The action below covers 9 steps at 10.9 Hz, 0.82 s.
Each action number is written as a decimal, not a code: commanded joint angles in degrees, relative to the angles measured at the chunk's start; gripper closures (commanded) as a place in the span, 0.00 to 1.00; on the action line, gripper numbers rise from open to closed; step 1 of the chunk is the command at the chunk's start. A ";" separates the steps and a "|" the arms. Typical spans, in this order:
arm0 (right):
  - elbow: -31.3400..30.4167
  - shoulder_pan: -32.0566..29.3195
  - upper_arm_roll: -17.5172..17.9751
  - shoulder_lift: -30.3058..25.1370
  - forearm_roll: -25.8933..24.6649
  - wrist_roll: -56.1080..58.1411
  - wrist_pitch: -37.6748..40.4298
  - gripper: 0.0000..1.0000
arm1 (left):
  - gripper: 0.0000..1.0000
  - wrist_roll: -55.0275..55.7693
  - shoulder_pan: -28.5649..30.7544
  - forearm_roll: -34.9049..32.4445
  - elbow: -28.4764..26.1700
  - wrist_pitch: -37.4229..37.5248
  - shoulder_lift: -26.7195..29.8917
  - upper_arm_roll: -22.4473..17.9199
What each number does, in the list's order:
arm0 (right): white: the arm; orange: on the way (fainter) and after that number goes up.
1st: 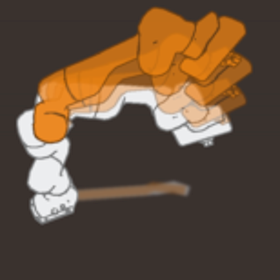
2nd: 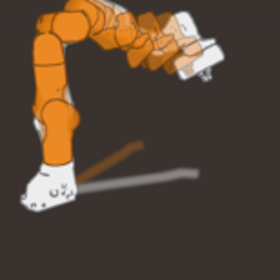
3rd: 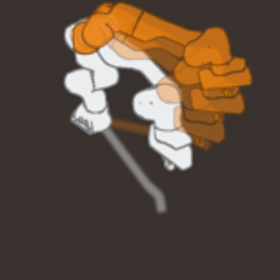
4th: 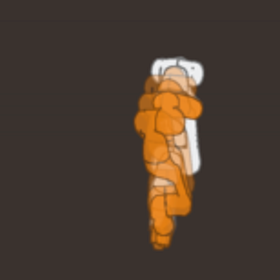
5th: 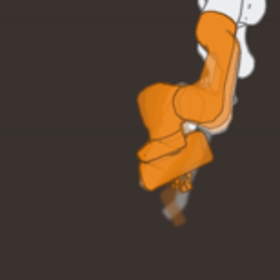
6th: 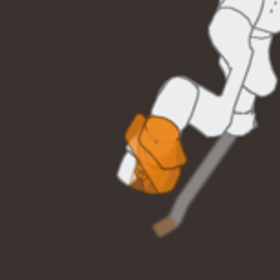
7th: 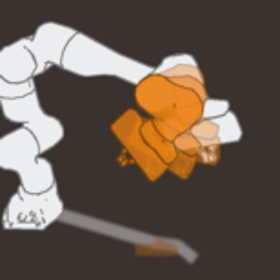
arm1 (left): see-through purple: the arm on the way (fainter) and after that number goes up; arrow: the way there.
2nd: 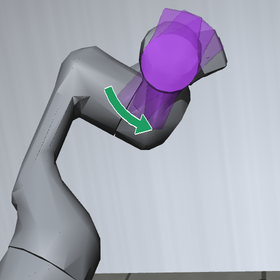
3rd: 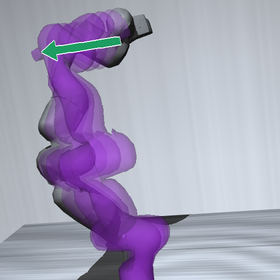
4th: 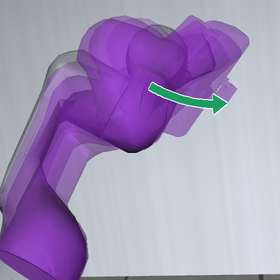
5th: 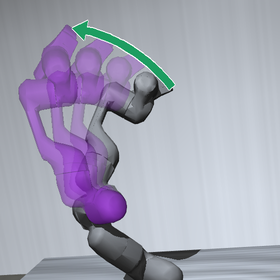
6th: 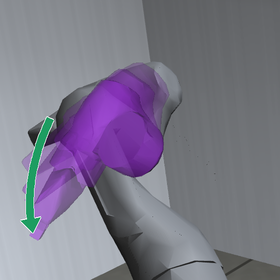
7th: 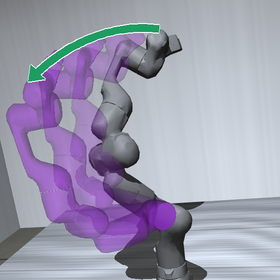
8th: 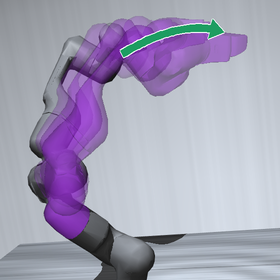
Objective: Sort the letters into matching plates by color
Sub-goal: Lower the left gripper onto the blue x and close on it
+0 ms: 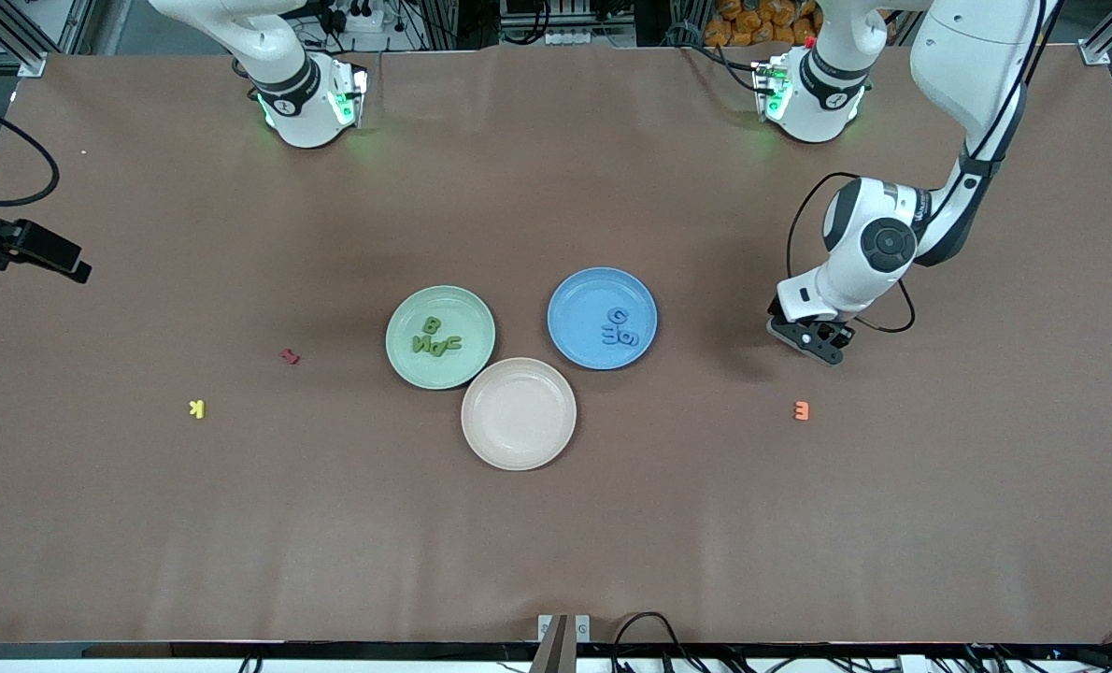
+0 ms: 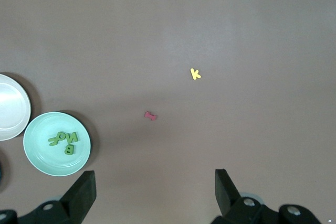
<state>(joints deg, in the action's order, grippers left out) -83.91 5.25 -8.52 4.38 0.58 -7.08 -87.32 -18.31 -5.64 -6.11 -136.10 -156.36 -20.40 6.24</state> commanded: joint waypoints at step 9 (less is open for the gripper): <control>-1.17 -0.60 0.79 -0.42 -1.02 -0.39 -0.48 0.00 | 1.00 3.44 -0.16 1.89 1.44 -0.79 0.28 1.75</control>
<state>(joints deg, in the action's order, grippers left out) -84.62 5.26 -8.41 4.44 0.56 -7.09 -87.40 -17.25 -5.67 -5.65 -135.94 -156.57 -20.27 6.51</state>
